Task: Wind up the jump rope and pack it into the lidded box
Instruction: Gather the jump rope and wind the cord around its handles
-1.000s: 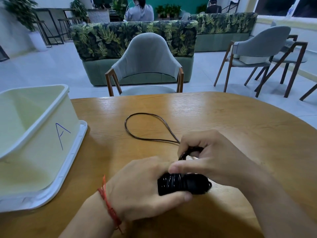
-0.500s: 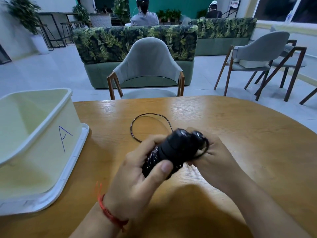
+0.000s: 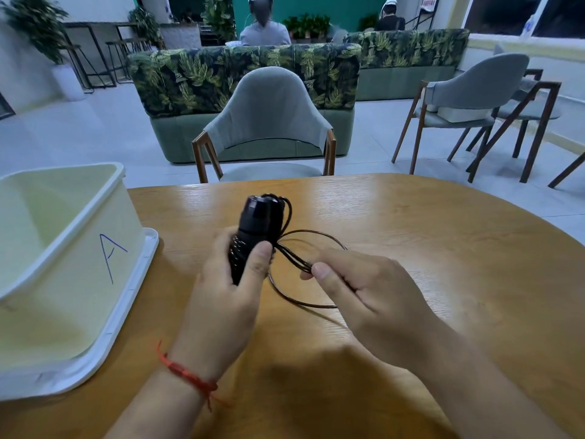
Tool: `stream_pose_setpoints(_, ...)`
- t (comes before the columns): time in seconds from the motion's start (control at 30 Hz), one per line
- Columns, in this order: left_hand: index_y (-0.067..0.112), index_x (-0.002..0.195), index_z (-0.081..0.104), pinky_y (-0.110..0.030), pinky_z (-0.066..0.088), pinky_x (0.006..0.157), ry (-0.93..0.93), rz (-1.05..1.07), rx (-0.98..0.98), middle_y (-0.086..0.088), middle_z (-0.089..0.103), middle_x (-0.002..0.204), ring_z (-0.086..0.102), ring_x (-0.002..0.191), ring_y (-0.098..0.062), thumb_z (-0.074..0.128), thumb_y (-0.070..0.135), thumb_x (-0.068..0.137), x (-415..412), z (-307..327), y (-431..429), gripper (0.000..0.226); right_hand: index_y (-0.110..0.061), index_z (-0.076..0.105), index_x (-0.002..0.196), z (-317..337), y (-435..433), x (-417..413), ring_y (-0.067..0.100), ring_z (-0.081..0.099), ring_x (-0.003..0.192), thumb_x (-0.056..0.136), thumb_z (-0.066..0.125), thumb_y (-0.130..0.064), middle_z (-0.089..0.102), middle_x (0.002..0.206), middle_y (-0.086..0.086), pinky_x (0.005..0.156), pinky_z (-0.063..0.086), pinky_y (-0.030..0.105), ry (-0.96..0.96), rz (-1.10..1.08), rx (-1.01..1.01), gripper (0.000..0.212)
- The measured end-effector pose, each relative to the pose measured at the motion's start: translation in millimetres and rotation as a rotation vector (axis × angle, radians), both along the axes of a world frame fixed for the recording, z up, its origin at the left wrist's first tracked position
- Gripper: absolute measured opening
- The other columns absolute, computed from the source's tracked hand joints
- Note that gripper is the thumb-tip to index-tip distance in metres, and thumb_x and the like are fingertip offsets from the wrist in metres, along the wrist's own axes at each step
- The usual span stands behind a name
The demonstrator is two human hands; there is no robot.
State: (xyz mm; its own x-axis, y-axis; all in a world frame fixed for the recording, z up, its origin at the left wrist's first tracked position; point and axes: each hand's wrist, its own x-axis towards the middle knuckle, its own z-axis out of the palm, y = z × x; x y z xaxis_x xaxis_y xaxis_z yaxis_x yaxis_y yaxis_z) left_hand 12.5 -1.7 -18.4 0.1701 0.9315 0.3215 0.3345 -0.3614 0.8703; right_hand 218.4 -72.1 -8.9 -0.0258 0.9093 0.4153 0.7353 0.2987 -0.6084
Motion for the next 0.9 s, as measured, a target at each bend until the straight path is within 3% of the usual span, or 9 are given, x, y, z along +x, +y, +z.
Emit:
stream_pose_setpoints(0.03,0.048,0.114,0.054,-0.015,0.050,0.071,0.095,-0.012,0.040,0.007,0.071,0.094,0.069,0.091,-0.004,0.053,0.066,0.100,1.7,0.8,-3.0,0.023,-0.031,0.073,0.100,0.3,-0.1,-0.4,0.014,0.064,0.073,0.110,0.045,-0.042,0.065,0.074,-0.009,0.065,0.052,0.039,-0.073,-0.006,0.051,0.032)
stream_pose_setpoints(0.1,0.052,0.129,0.047,-0.014,0.046,0.077,0.275,-0.056,0.118,0.018,0.063,0.110,0.062,0.100,0.000,0.058,0.059,0.100,5.0,1.0,-8.1,0.031,-0.027,0.070,0.094,-0.7,1.6,-0.9,0.012,0.057,0.068,0.110,0.049,-0.037,0.061,0.073,-0.010,0.059,0.049,0.039,-0.167,-0.026,0.132,0.028)
stream_pose_setpoints(0.2,0.047,0.152,0.040,-0.035,0.053,0.098,0.443,-0.138,0.218,0.019,0.058,0.129,0.058,0.114,-0.009,0.063,0.043,0.096,8.2,-1.5,-14.1,0.061,-0.022,0.068,0.089,-3.3,4.7,1.2,0.012,0.049,0.064,0.109,0.050,-0.037,0.056,0.073,-0.010,0.054,0.046,0.038,-0.183,-0.036,0.172,0.031)
stream_pose_setpoints(0.3,0.047,0.146,0.047,-0.042,0.057,0.097,0.487,-0.130,0.233,0.019,0.063,0.126,0.063,0.115,-0.014,0.059,0.058,0.085,9.7,1.3,-17.3,0.062,-0.021,0.064,0.084,-4.6,6.4,0.9,0.009,0.040,0.063,0.110,0.051,-0.038,0.045,0.071,-0.015,0.050,0.044,0.038,-0.227,0.005,0.215,0.033)
stream_pose_setpoints(0.47,0.046,0.124,0.059,-0.039,0.060,0.084,0.682,-0.078,0.234,0.013,0.069,0.107,0.070,0.103,-0.015,0.038,0.078,0.083,11.9,-2.6,-15.9,0.056,-0.022,0.072,0.077,-2.9,9.8,4.2,0.011,0.048,0.058,0.103,0.066,-0.047,0.051,0.069,-0.014,0.046,0.045,0.039,-0.296,0.023,0.301,0.037)
stream_pose_setpoints(0.6,0.042,0.112,0.063,-0.036,0.058,0.079,0.727,-0.296,0.250,0.018,0.073,0.101,0.071,0.097,-0.005,0.047,0.080,0.085,7.9,4.0,-19.5,0.050,-0.020,0.076,0.067,4.8,11.7,13.7,0.012,0.054,0.056,0.083,0.089,-0.050,0.061,0.064,-0.010,0.048,0.041,0.033,-0.032,0.128,0.238,0.037)
stream_pose_setpoints(0.73,0.037,0.116,0.069,-0.033,0.058,0.075,0.701,-0.608,0.246,0.012,0.076,0.093,0.073,0.086,-0.007,0.063,0.067,0.085,5.6,8.5,-23.7,0.043,-0.010,0.073,0.066,4.6,10.5,20.8,0.007,0.054,0.054,0.076,0.100,-0.032,0.064,0.059,-0.002,0.052,0.038,0.023,0.252,0.296,-0.150,0.036)
stream_pose_setpoints(0.8,0.037,0.126,0.067,-0.032,0.057,0.073,0.621,-0.716,0.235,0.008,0.076,0.089,0.073,0.082,-0.009,0.068,0.056,0.086,5.5,8.5,-25.6,0.045,-0.013,0.065,0.065,3.1,10.1,21.9,0.008,0.047,0.053,0.075,0.098,-0.032,0.057,0.056,-0.005,0.050,0.035,0.023,0.388,0.341,-0.307,0.040)
stream_pose_setpoints(0.9,0.027,0.124,0.069,-0.041,0.057,0.068,0.375,-0.786,0.207,0.001,0.074,0.088,0.073,0.080,-0.022,0.070,0.041,0.090,4.8,5.4,-21.8,0.037,-0.020,0.061,0.062,0.0,13.3,18.8,0.010,0.045,0.053,0.075,0.092,-0.043,0.056,0.056,-0.004,0.051,0.036,0.022,0.540,0.288,-0.267,0.041)
